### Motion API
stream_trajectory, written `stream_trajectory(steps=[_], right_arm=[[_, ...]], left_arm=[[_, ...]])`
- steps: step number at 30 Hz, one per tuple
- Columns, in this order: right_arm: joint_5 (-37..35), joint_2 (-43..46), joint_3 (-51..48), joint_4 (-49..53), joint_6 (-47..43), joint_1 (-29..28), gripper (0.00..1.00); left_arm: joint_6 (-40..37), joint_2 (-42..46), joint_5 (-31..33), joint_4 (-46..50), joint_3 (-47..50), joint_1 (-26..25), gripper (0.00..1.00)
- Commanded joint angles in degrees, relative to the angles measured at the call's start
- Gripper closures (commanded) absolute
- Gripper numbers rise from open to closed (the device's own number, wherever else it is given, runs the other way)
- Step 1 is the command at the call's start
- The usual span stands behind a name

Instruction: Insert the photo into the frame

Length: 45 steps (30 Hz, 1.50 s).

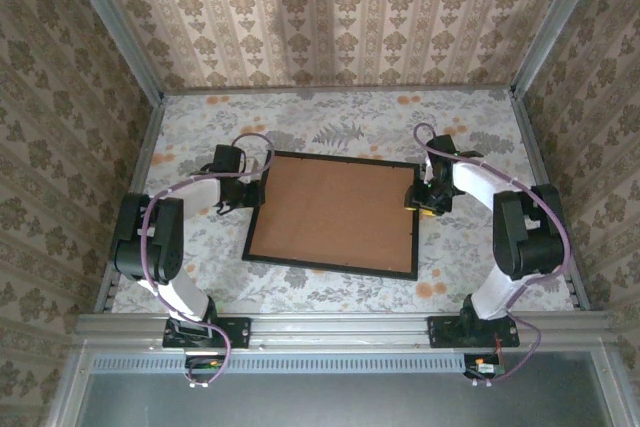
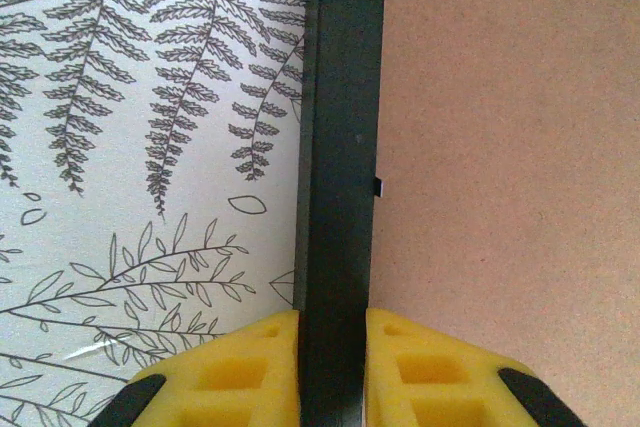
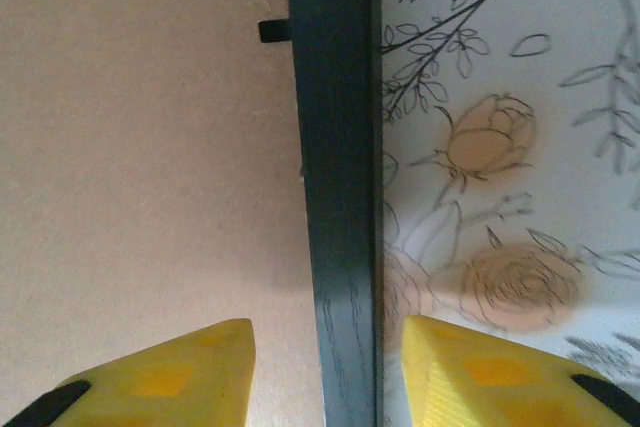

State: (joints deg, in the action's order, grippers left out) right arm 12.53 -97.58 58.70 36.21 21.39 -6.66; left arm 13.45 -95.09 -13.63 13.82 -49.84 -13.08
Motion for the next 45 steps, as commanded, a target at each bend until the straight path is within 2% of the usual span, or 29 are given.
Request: stream_trajectory(steps=[1,13,23,29,35,40,45], right_arm=[[1.56,-1.53,1.42,-2.25,0.72,0.50,0.59],[-1.29,-2.94,1.35,-1.75,-0.94,0.77,0.76],[-6.08,-2.87,1.94,-0.94,-2.01,0.83,0.80],[-6.71,-3.41,2.44,-1.22,-2.27,0.84,0.81],[-6.99,-2.93,2.39,-1.31,-2.52,0.84,0.81],[-6.59,-2.83,2.34,-1.49,-2.64,0.85,0.81],[-5.62,-3.32,2.30,-1.92,-2.70,0.84,0.81]], left_arm=[[0.79,1.26,-0.79,5.14,1.32,-0.65,0.80],[1.03,1.55,-0.70,5.25,1.46,-0.72,0.79],[3.63,6.28,-1.49,4.92,5.71,-1.76,0.77],[4.82,9.30,-1.46,5.29,7.91,-2.58,0.69],[4.83,11.55,1.91,6.00,7.25,-1.33,0.53],[5.55,13.40,1.70,5.01,6.06,0.91,0.48],[6.41,11.21,-0.30,3.85,3.19,2.92,0.47]])
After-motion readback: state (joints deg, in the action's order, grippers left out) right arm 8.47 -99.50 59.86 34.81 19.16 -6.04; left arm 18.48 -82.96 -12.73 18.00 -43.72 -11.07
